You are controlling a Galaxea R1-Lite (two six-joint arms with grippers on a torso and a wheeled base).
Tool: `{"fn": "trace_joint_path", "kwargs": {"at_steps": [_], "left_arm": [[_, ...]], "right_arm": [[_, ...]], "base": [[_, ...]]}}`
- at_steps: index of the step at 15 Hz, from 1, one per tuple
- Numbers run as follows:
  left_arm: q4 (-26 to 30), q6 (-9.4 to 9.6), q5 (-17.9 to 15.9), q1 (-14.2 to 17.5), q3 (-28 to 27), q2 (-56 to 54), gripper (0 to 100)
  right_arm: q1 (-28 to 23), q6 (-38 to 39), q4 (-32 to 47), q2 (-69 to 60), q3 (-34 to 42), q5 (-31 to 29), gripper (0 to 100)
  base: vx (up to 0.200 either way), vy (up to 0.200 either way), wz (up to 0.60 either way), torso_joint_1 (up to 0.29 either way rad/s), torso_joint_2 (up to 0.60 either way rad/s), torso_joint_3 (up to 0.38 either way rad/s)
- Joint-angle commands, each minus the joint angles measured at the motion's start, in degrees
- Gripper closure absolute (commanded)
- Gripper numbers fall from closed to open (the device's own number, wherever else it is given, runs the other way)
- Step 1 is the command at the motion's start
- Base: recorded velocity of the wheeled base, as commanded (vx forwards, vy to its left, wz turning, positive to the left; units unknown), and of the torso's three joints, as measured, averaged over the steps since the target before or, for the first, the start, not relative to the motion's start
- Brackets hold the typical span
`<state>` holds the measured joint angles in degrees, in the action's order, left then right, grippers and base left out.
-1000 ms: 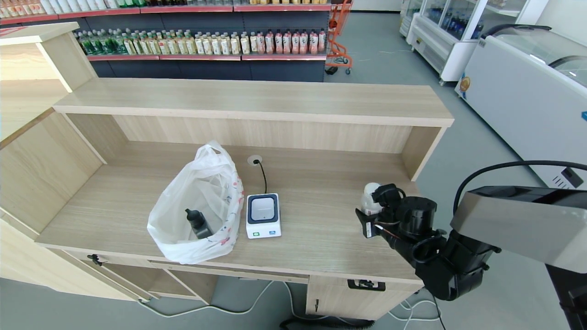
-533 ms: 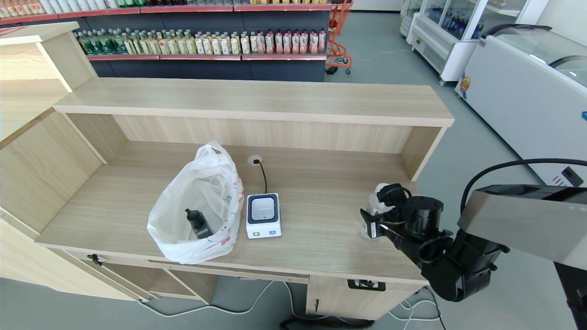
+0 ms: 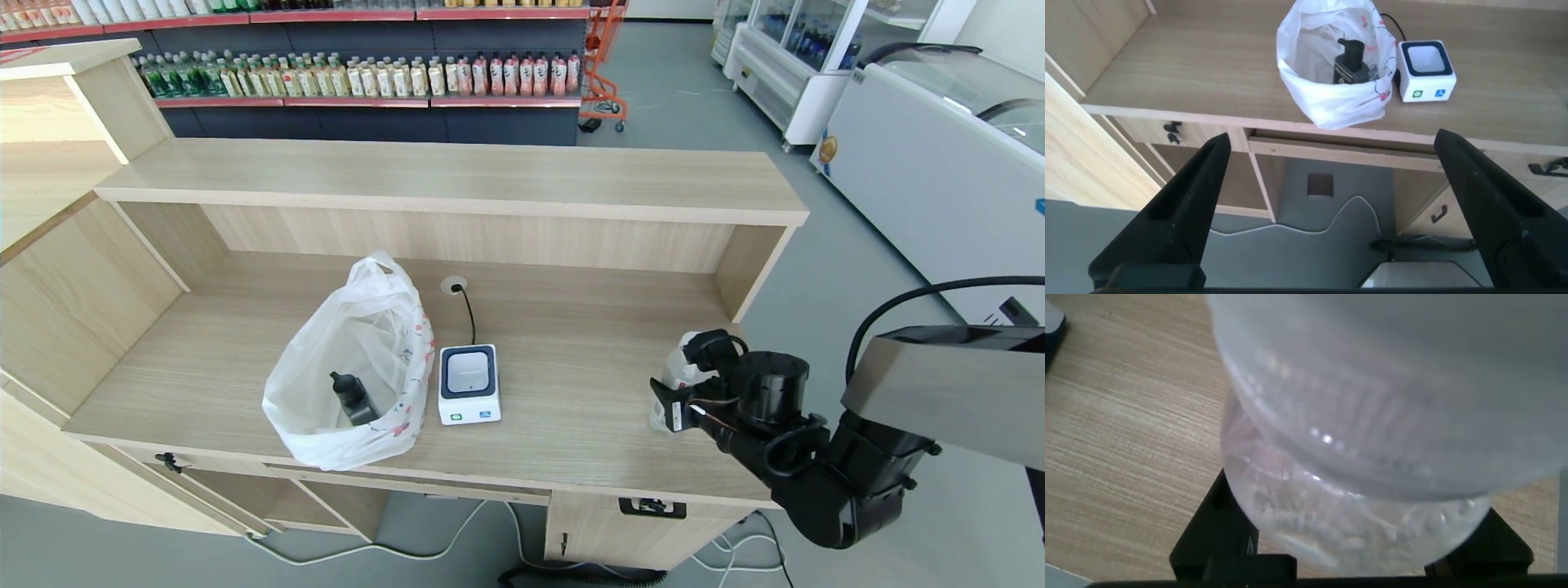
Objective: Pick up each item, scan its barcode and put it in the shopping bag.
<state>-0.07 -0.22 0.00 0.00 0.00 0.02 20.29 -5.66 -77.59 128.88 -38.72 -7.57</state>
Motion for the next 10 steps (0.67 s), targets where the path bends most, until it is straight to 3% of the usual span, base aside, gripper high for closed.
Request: {"fn": "trace_joint_path", "kwargs": {"at_steps": [1, 4, 5, 6, 9, 10], "left_arm": [[0.0, -0.04, 0.0, 0.0, 0.0, 0.1, 0], [0.0, -0.04, 0.0, 0.0, 0.0, 0.0, 0], [0.0, -0.04, 0.0, 0.0, 0.0, 0.1, 0], [0.0, -0.04, 0.0, 0.0, 0.0, 0.1, 0], [0.0, -0.04, 0.0, 0.0, 0.0, 0.0, 0], [0.0, -0.04, 0.0, 0.0, 0.0, 0.0, 0]], "right_arm": [[-3.8, 5.2, 12.2, -14.4, -1.8, 8.4, 100], [-7.9, 14.7, 38.7, -33.7, -7.5, 27.3, 100], [-8.3, 15.6, 42.3, -36.2, -9.2, 30.4, 100], [-9.2, 18.4, 53.2, -42.8, -15.2, 39.5, 100], [-9.1, 21.9, 70.0, -51.2, -26.8, 52.7, 100], [-9.0, 22.8, 72.5, -52.3, -28.8, 55.3, 100]], "base": [[0.000, 0.000, 0.00, 0.000, 0.00, 0.000], [0.000, 0.000, 0.00, 0.000, 0.00, 0.000], [0.000, 0.000, 0.00, 0.000, 0.00, 0.000], [0.000, 0.000, 0.00, 0.000, 0.00, 0.000], [0.000, 0.000, 0.00, 0.000, 0.00, 0.000], [0.000, 0.000, 0.00, 0.000, 0.00, 0.000]]}}
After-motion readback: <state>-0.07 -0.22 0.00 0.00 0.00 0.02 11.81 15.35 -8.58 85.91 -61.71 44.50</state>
